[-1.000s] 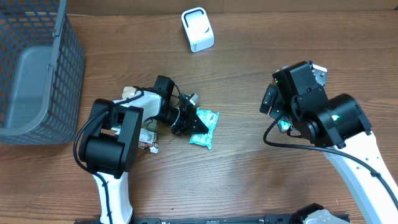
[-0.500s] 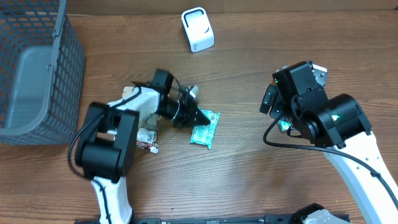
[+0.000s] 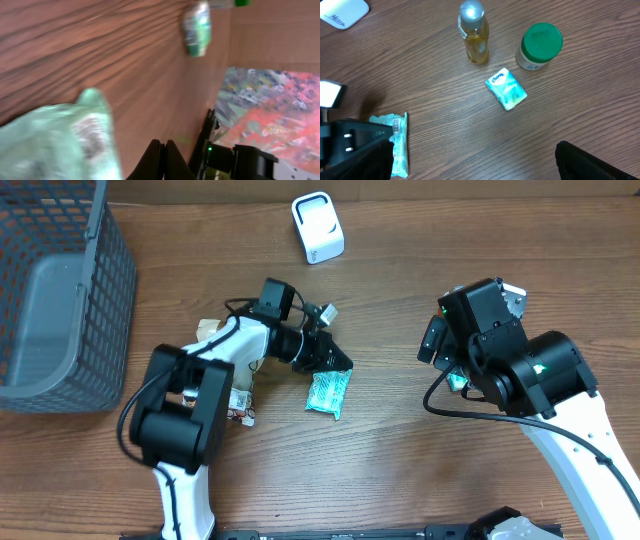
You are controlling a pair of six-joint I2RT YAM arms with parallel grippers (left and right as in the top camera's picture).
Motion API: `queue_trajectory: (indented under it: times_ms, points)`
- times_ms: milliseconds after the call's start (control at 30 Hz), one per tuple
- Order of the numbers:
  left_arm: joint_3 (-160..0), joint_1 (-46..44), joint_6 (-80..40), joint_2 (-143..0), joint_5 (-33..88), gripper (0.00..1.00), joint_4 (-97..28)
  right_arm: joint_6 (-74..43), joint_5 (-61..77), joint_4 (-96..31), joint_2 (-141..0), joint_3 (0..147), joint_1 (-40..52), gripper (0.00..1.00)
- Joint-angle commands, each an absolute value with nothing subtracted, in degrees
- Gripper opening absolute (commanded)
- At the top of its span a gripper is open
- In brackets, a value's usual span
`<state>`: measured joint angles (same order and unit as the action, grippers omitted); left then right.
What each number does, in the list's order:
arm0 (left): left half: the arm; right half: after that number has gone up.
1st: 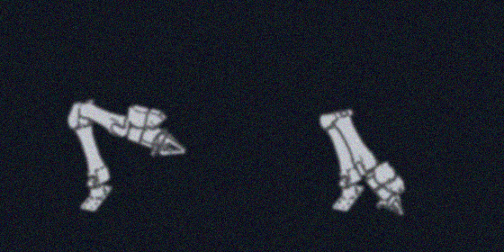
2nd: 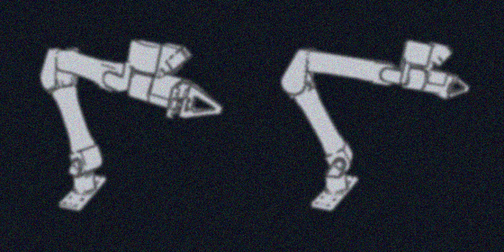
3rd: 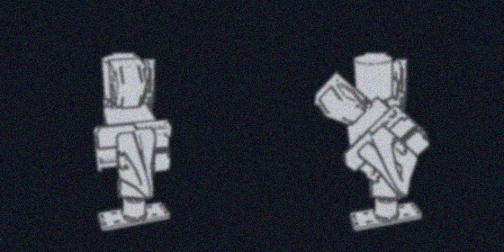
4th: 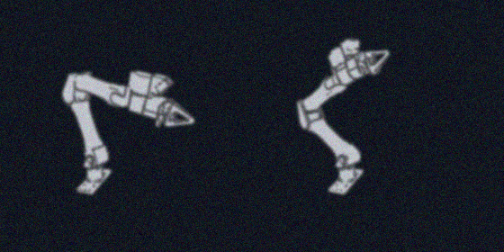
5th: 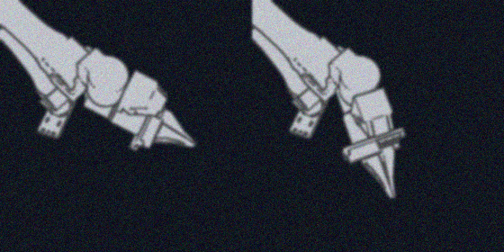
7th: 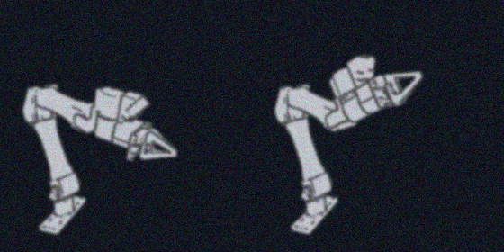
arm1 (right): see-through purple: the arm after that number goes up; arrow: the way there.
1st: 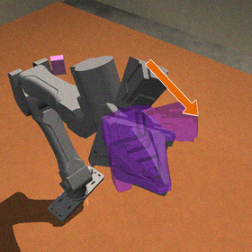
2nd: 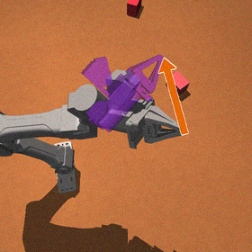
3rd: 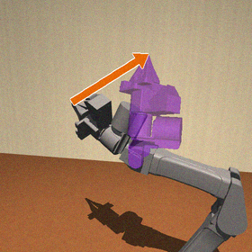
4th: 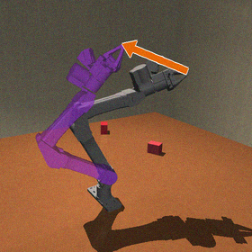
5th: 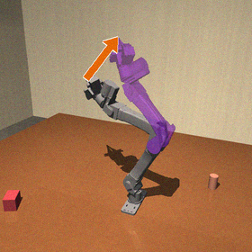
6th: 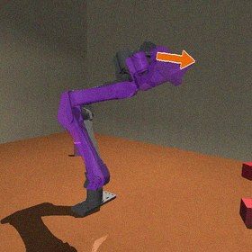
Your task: Scan the item barcode
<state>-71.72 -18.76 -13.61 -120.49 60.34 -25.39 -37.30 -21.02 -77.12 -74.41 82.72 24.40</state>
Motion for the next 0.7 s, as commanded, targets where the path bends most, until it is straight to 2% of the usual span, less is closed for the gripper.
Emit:
queue_trajectory:
  times_ms: [0, 100, 267, 533, 667]
  points:
    - [-71.72, -18.70, -14.33, -125.82, 58.43, 0.04, -24.75, -37.67, -21.80, -76.84, -73.65, 83.29, 24.25, 1.00]
    - [-71.75, -18.65, -14.39, -129.40, 58.83, 0.04, -23.70, -37.67, -21.78, -76.84, -73.65, 83.29, 24.25, 1.00]
    - [-72.16, -18.59, -14.15, -129.75, 66.32, 0.07, -20.99, -37.67, -21.78, -76.84, -73.65, 83.29, 24.25, 1.00]
    - [-74.81, -18.55, -15.68, -116.31, 66.94, 0.07, -21.32, -37.67, -21.78, -76.84, -73.65, 83.29, 24.25, 1.00]
    - [-74.78, -19.00, -15.99, -110.34, 64.01, 0.04, -29.50, -37.67, -21.80, -76.84, -73.65, 83.29, 24.25, 1.00]
